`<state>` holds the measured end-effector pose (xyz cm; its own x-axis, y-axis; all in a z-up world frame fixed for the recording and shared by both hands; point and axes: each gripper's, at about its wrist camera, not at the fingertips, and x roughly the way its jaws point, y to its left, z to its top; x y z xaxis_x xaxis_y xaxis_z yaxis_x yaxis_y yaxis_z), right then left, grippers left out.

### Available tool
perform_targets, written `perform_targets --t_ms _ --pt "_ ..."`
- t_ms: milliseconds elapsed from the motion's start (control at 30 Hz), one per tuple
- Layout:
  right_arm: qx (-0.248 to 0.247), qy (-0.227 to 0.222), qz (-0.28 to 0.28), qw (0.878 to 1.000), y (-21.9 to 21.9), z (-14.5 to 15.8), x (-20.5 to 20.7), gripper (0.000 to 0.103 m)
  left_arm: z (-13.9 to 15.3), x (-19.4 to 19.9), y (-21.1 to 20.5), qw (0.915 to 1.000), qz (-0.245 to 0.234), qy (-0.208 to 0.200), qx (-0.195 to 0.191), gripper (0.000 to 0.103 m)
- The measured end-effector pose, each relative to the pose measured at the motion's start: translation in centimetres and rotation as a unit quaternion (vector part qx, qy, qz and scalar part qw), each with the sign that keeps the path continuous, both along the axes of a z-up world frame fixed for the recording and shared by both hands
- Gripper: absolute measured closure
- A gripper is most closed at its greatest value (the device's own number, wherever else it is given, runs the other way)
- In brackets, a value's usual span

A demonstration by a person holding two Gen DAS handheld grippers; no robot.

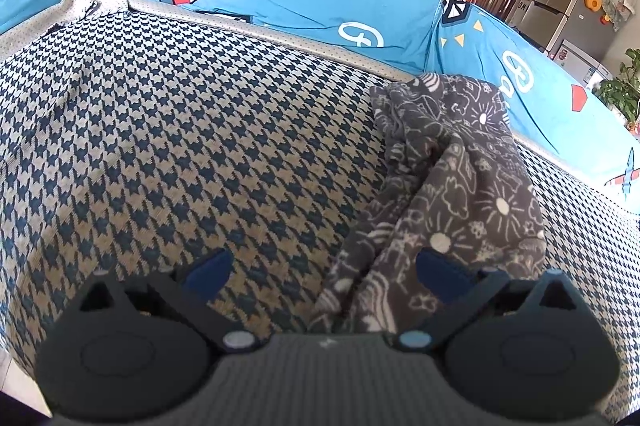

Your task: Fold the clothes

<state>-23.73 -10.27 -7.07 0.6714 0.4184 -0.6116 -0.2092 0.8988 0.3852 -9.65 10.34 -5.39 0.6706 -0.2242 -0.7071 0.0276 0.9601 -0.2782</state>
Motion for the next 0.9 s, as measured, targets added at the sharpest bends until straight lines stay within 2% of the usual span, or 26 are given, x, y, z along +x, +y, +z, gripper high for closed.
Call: perform_targets --t_ms 167,367,467,633,900 --pt "0.017 -0.014 0.029 0.999 1.7 0.4 1.4 0.086 -0.2 0.1 0.2 0.9999 0.009 0.002 0.005 0.0" --pt "-0.004 0.032 0.07 0.997 4.3 -2.8 3.3 0.083 -0.1 0.1 0.9 0.9995 0.031 -0.002 0.006 0.0" --pt "-0.016 0.024 0.085 0.996 4.9 -3.4 3.1 0.083 -0.1 0.2 1.1 0.9992 0.04 -0.003 0.005 0.0" --pt "-0.003 0.032 0.099 0.995 4.1 -2.7 3.1 0.083 0.0 0.2 0.7 0.999 0.043 -0.008 0.011 0.0" --pt "-0.037 0.015 0.138 0.99 3.0 -1.3 2.3 0.08 -0.1 0.0 -0.8 0.9995 0.017 -0.017 0.019 0.0"
